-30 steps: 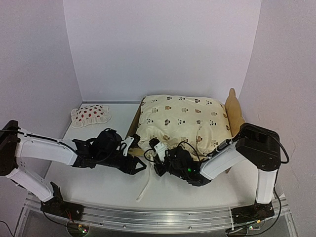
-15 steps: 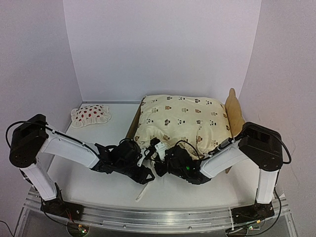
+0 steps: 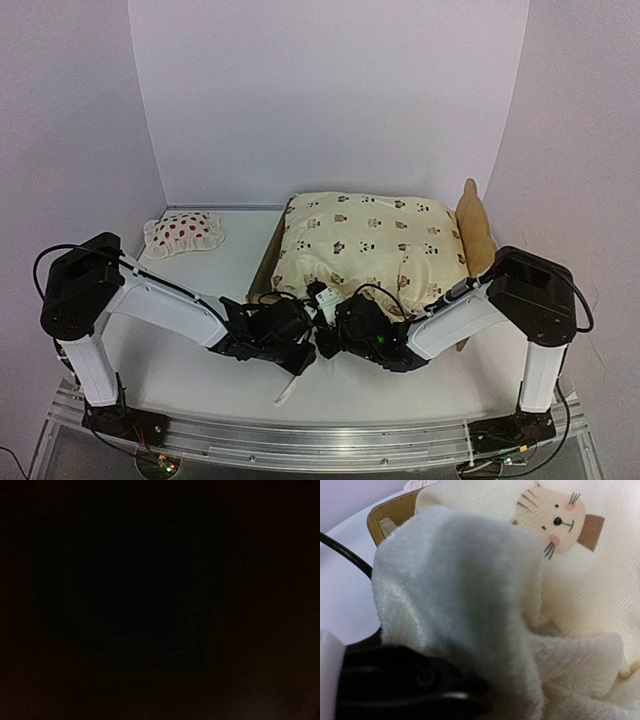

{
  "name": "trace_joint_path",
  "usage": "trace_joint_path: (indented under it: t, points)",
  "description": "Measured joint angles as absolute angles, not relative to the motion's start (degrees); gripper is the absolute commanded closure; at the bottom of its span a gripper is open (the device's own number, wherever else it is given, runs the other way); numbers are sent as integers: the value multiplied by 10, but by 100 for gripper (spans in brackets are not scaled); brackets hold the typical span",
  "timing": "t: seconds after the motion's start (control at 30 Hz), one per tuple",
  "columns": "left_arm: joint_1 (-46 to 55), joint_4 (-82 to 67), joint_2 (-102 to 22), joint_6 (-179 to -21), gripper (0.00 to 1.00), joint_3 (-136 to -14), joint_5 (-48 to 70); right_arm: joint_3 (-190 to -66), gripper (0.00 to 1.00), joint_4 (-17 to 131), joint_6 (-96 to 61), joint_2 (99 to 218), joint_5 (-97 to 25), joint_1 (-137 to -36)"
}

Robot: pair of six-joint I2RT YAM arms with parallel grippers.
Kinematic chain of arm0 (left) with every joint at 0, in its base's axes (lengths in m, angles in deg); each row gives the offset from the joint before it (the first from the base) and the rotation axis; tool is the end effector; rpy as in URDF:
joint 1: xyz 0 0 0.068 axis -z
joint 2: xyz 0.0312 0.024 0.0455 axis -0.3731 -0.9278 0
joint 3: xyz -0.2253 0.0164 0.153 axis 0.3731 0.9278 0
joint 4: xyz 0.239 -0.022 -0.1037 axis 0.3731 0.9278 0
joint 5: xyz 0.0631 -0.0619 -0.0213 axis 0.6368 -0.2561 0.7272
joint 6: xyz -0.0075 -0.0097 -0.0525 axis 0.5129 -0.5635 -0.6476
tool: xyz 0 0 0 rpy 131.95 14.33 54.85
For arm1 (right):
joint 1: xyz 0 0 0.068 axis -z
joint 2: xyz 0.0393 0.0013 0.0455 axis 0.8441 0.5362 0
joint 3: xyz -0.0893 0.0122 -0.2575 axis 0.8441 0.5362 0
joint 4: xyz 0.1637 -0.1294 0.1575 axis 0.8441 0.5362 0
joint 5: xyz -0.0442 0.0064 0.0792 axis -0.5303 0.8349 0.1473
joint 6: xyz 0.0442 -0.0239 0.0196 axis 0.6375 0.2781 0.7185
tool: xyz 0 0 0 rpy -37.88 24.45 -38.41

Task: Set up the pet bed

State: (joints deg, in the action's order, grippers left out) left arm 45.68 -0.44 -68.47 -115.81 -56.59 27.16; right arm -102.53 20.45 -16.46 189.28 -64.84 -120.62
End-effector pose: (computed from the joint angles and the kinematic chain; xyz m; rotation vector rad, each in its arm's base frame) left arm 0.1379 -0.3218 0.1317 0.8363 2.4486 -0.4861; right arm 0.1857 0.3363 0.1240 -0.7146 1.8791 0.4202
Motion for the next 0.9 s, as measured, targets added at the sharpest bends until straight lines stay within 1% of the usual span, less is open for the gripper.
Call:
trace_joint_path:
  t: [0.07, 0.1, 0.17, 0.2, 0.23, 0.6, 0.9]
  points:
    - [462, 7, -689, -1165, 77, -567, 296, -1025, 100, 207, -163, 1892, -648, -1206]
    - [464, 16, -690, -1168, 82, -567, 306, -1025, 100, 207, -162, 1892, -648, -1206]
    - [466, 25, -691, -1172, 94, -567, 323, -1025, 100, 207, -159, 1890, -648, -1206]
    - [467, 28, -691, -1173, 98, -567, 330, -1025, 100, 207, -158, 1887, -648, -1206]
    - [467, 30, -691, -1175, 100, -567, 335, -1025, 100, 207, -157, 1885, -648, -1206]
    - [468, 22, -670, -1184, 100, -538, 344, -990, 100, 202, -140, 1842, -649, -1206]
    - [468, 32, -619, -1201, 100, -507, 366, -916, 100, 203, -121, 1777, -660, -1206]
